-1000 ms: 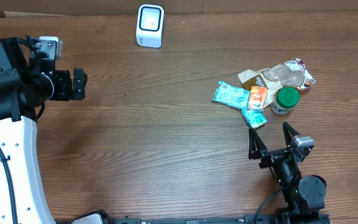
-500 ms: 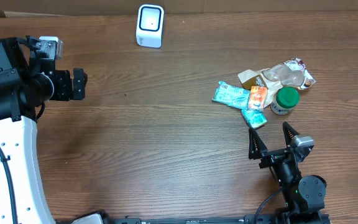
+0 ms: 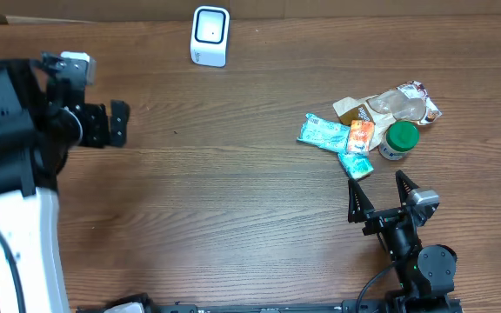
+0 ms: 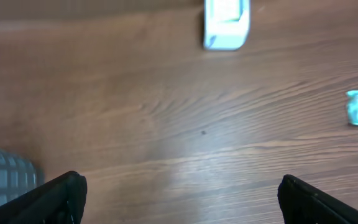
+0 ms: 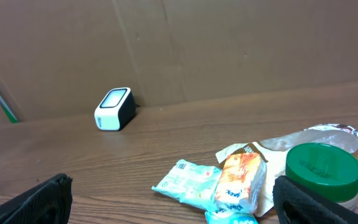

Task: Scan the item barcode

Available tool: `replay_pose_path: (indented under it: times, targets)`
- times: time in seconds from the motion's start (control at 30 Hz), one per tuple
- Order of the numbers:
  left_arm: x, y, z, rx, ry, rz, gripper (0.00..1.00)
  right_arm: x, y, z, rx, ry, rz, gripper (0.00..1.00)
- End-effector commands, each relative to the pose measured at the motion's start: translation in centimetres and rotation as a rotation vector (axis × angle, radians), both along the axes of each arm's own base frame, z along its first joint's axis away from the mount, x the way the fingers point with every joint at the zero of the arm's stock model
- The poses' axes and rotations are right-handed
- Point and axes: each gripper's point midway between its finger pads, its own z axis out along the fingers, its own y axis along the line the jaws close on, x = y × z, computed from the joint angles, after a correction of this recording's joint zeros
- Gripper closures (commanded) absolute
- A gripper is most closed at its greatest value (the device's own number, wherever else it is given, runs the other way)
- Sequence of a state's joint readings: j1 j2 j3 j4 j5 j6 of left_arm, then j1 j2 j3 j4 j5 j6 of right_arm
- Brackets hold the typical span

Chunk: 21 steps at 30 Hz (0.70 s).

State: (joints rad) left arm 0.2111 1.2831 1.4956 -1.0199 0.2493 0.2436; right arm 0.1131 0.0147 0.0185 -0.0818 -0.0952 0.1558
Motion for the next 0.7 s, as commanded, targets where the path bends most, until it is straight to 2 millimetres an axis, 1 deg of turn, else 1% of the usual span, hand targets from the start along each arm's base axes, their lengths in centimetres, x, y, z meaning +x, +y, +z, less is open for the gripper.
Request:
replay_pose_path:
  times: [0.0,0.1,0.2,0.23,0.3,0.33,0.43,0.47,0.5,0.67]
  targets:
    - [-3.3,-1.7,1.8,0.034,-0.084,-0.048,0.0,0.0,-0.1,-0.1,-0.003,-0.007,-0.007,0.0]
    - [-5.9,-2.2,0.9,0.036,-0.097,-0.049,0.0,0.0,-0.1,-0.1,-0.003,-0.007,-0.007,0.0]
    - [-8.8,-2.7,-1.0,0.042,-0.101,-0.046,0.0,0.0,-0.1,-0.1,-0.003,-0.007,-0.007,0.0]
    - [-9.7,-2.1,-1.6,0.07,-0.103,-0.017,0.0,0.0,-0.1,-0.1,-0.003,-0.007,-0.007,0.0]
    - [-10.8,-0.8,-2.0,0.13,-0.137,0.056,0.0,0.0,-0.1,-0.1,-0.003,-0.007,-0.007,0.0]
    - [-11.2,-0.7,-2.1,0.141,-0.162,0.065,0.0,0.0,-0.1,-0.1,-0.003,-0.007,-0.007,0.0]
    - [-11.5,-0.9,-2.7,0.159,-0.285,0.059,0.0,0.0,-0.1,-0.1,-0.003,-0.007,-0.007,0.0]
    - [-11.3,-1.2,-3.1,0.164,-0.381,0.052,0.0,0.0,-0.1,-0.1,-0.003,-0.007,-0.007,0.0]
    - [-11.1,-1.3,-3.3,0.165,-0.44,0.047,0.0,0.0,-0.1,-0.1,-0.003,-0.007,-0.007,0.0]
    - [-10.1,-2.2,-4.9,0.176,-0.675,0.017,0.0,0.0,-0.1,-0.1,-0.003,-0.007,-0.007,0.0]
